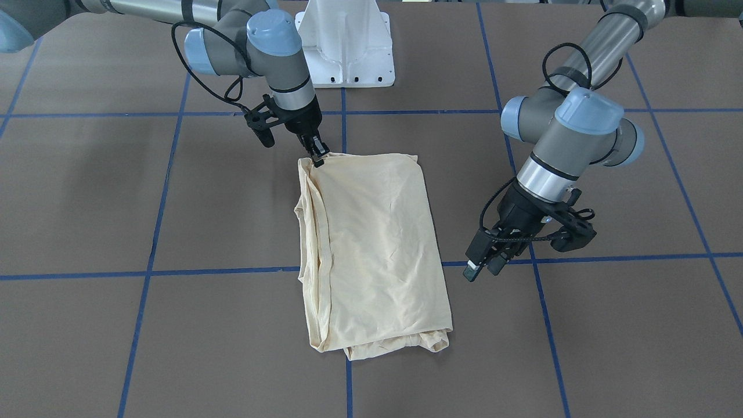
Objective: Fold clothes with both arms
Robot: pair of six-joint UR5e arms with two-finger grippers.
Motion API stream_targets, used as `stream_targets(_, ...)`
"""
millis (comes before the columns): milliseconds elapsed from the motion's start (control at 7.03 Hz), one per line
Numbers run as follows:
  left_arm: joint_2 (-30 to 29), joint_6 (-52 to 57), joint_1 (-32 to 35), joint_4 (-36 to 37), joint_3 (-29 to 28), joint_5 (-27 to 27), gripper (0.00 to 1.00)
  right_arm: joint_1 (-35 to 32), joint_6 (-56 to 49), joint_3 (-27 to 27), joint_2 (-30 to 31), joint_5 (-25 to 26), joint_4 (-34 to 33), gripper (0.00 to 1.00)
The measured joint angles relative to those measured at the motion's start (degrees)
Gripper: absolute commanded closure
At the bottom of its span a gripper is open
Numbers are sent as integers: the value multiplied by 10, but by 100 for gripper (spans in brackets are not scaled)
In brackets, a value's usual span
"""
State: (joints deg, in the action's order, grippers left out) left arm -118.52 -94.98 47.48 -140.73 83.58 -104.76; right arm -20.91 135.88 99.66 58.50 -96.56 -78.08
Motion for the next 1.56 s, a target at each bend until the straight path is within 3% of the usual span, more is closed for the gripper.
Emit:
stream_targets(142,10,-27,-6,0,19,-3,24,3,0,2,6,2,-2,12)
stream_targets(1564,16,-45,-14,0,28,-4,24,16,16,-31,-19,10,-2,15)
